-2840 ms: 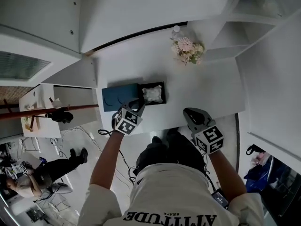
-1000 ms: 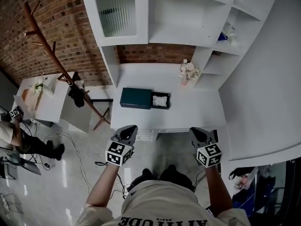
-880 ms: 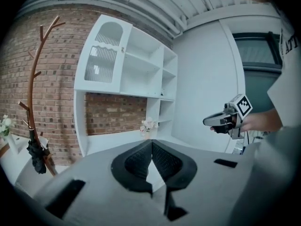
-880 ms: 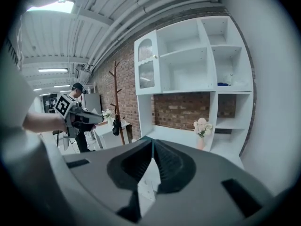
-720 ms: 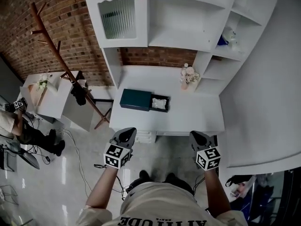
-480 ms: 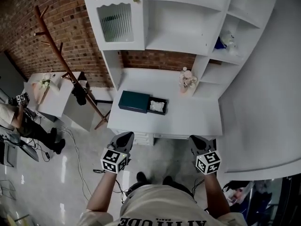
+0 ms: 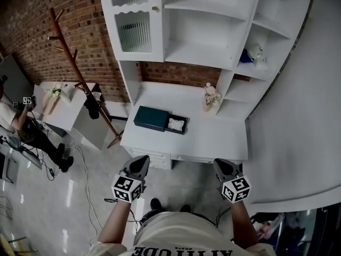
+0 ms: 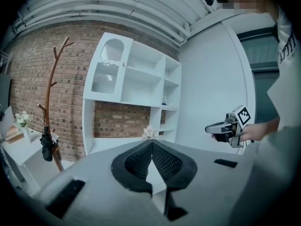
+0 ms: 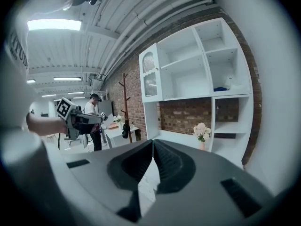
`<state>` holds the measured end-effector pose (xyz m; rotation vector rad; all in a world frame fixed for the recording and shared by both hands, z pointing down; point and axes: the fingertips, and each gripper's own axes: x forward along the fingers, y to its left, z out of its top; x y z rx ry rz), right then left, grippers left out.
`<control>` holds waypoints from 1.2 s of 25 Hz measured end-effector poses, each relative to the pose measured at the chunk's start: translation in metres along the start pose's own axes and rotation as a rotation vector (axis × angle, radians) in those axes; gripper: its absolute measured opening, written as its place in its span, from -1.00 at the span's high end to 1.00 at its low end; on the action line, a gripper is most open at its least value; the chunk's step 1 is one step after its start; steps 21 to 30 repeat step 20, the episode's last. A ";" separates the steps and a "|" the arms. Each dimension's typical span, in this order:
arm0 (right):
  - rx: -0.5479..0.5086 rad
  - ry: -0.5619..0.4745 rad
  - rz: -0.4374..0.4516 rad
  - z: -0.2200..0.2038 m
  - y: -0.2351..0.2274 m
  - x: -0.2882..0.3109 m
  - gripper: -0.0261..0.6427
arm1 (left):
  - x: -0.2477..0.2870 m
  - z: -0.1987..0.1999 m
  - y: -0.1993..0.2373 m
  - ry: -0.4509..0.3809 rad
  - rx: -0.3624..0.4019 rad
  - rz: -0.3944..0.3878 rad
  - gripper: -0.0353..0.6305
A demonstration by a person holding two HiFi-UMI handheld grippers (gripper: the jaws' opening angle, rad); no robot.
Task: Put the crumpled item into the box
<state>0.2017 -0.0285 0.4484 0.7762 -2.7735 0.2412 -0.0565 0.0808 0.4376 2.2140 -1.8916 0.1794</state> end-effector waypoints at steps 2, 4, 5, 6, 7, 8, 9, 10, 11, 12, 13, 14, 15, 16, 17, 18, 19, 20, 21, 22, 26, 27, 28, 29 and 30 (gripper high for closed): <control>-0.004 -0.003 0.000 0.002 0.000 -0.003 0.82 | -0.002 0.001 -0.002 -0.002 -0.006 0.003 0.82; -0.009 -0.006 0.000 0.003 0.001 -0.005 0.82 | -0.004 0.002 -0.004 -0.005 -0.006 0.004 0.82; -0.010 -0.006 0.000 0.004 0.001 -0.006 0.82 | -0.004 0.002 -0.005 -0.007 -0.005 0.004 0.82; -0.011 -0.007 0.000 0.004 0.001 -0.007 0.82 | -0.005 0.003 -0.005 -0.009 -0.004 0.004 0.82; -0.012 -0.007 0.000 0.004 0.001 -0.007 0.82 | -0.005 0.003 -0.005 -0.011 -0.004 0.004 0.82; -0.012 -0.008 0.000 0.004 0.001 -0.007 0.82 | -0.006 0.004 -0.006 -0.012 -0.004 0.005 0.82; -0.013 -0.008 -0.001 0.005 0.001 -0.008 0.82 | -0.006 0.004 -0.006 -0.014 -0.003 0.005 0.82; -0.014 -0.010 -0.001 0.006 0.002 -0.008 0.82 | -0.007 0.005 -0.006 -0.016 -0.003 0.004 0.82; -0.015 -0.012 -0.002 0.007 0.003 -0.008 0.82 | -0.008 0.006 -0.006 -0.017 -0.003 0.002 0.82; -0.016 -0.014 -0.002 0.008 0.004 -0.009 0.82 | -0.009 0.007 -0.005 -0.019 -0.002 0.000 0.82; -0.017 -0.017 -0.003 0.010 0.005 -0.008 0.82 | -0.010 0.008 -0.005 -0.021 0.000 -0.001 0.82; -0.017 -0.019 -0.004 0.011 0.006 -0.008 0.82 | -0.011 0.009 -0.005 -0.023 0.001 -0.003 0.82; -0.016 -0.020 -0.005 0.011 0.007 -0.008 0.82 | -0.011 0.009 -0.004 -0.024 0.003 -0.003 0.82; -0.016 -0.022 -0.005 0.012 0.007 -0.008 0.82 | -0.011 0.010 -0.003 -0.025 0.004 -0.003 0.82; -0.015 -0.024 -0.006 0.013 0.007 -0.008 0.82 | -0.012 0.011 -0.003 -0.027 0.005 -0.003 0.82; -0.014 -0.025 -0.007 0.013 0.007 -0.008 0.82 | -0.012 0.011 -0.002 -0.028 0.005 -0.002 0.82; -0.013 -0.027 -0.007 0.014 0.007 -0.008 0.82 | -0.012 0.011 -0.002 -0.029 0.006 -0.002 0.82; -0.012 -0.029 -0.008 0.014 0.007 -0.008 0.82 | -0.013 0.012 -0.001 -0.030 0.006 -0.002 0.82; -0.012 -0.029 -0.008 0.014 0.007 -0.008 0.82 | -0.013 0.012 -0.001 -0.030 0.006 -0.002 0.82; -0.012 -0.029 -0.008 0.014 0.007 -0.008 0.82 | -0.013 0.012 -0.001 -0.030 0.006 -0.002 0.82; -0.012 -0.029 -0.008 0.014 0.007 -0.008 0.82 | -0.013 0.012 -0.001 -0.030 0.006 -0.002 0.82; -0.012 -0.029 -0.008 0.014 0.007 -0.008 0.82 | -0.013 0.012 -0.001 -0.030 0.006 -0.002 0.82; -0.012 -0.029 -0.008 0.014 0.007 -0.008 0.82 | -0.013 0.012 -0.001 -0.030 0.006 -0.002 0.82; -0.012 -0.029 -0.008 0.014 0.007 -0.008 0.82 | -0.013 0.012 -0.001 -0.030 0.006 -0.002 0.82; -0.012 -0.029 -0.008 0.014 0.007 -0.008 0.82 | -0.013 0.012 -0.001 -0.030 0.006 -0.002 0.82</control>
